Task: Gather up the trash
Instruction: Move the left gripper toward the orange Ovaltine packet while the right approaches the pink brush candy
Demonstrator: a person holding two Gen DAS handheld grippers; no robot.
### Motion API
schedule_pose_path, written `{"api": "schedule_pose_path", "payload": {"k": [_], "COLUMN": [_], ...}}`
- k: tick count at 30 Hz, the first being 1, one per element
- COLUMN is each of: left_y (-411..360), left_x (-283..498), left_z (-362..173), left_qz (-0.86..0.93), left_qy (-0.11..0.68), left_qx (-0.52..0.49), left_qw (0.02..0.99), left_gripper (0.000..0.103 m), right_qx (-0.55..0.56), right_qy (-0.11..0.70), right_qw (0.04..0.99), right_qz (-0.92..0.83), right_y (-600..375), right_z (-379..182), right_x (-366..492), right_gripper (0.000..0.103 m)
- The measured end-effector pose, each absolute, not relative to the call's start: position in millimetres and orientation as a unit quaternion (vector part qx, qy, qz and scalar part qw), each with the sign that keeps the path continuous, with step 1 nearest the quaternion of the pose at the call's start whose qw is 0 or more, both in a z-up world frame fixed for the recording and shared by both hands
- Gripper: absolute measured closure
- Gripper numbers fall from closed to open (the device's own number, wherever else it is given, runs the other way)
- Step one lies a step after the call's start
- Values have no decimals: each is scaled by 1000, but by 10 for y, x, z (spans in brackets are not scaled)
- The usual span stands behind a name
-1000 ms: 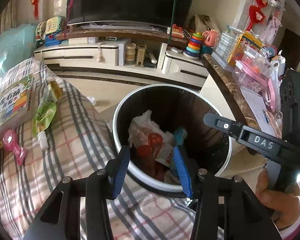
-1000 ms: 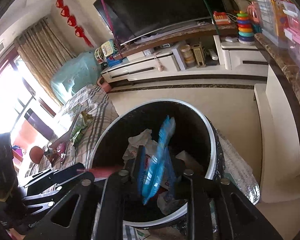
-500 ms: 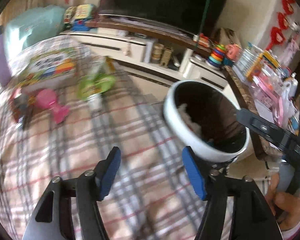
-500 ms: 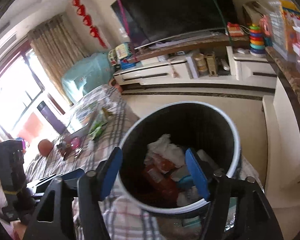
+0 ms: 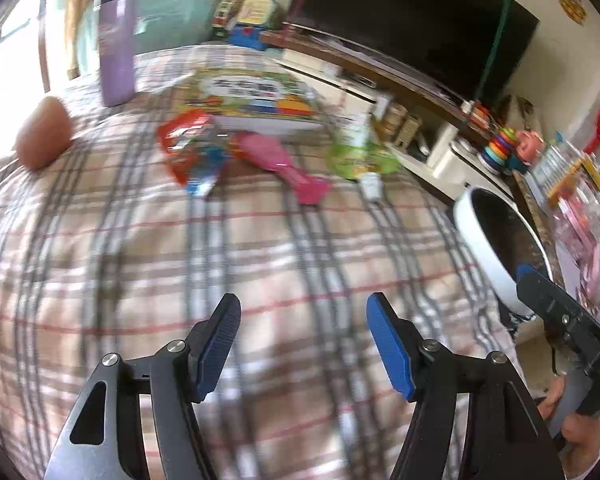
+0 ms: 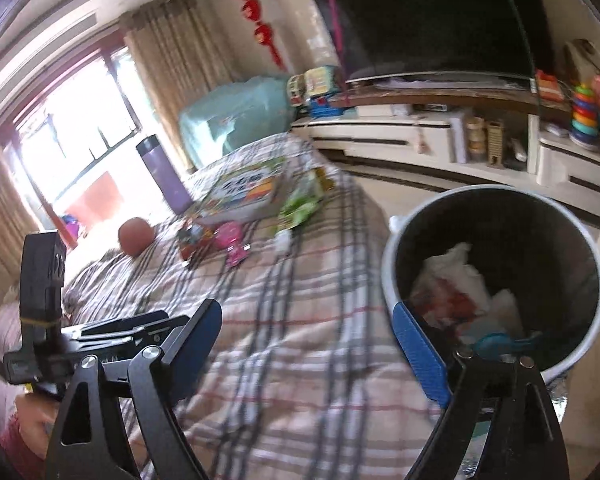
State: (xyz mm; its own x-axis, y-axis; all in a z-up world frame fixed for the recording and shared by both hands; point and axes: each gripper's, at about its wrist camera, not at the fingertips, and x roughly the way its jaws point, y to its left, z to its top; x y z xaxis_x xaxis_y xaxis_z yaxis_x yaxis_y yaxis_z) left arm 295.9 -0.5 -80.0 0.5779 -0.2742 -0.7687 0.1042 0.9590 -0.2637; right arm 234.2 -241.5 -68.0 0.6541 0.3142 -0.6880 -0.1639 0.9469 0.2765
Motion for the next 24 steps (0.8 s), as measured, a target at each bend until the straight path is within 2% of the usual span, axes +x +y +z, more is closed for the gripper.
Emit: {"api": "schedule_pose_path", "payload": {"k": [15,24], "left_y": [612,701], "left_x": [3079,3510], "left_z": [-823,-940], "left_qz": [-59,-49], "left_qy": [453,463], "left_qx": [-123,-114], "left_qw": [881,878], "left_gripper": [38,38], "right_qx": [87,58], "right_qy": [446,450], "right_qw": [874,865], "right_qz": [173,213], "right_y": [-1824,-1582], "right_z": [-954,-1068], "right_x": [2713,3016], "right_gripper": [14,15]}}
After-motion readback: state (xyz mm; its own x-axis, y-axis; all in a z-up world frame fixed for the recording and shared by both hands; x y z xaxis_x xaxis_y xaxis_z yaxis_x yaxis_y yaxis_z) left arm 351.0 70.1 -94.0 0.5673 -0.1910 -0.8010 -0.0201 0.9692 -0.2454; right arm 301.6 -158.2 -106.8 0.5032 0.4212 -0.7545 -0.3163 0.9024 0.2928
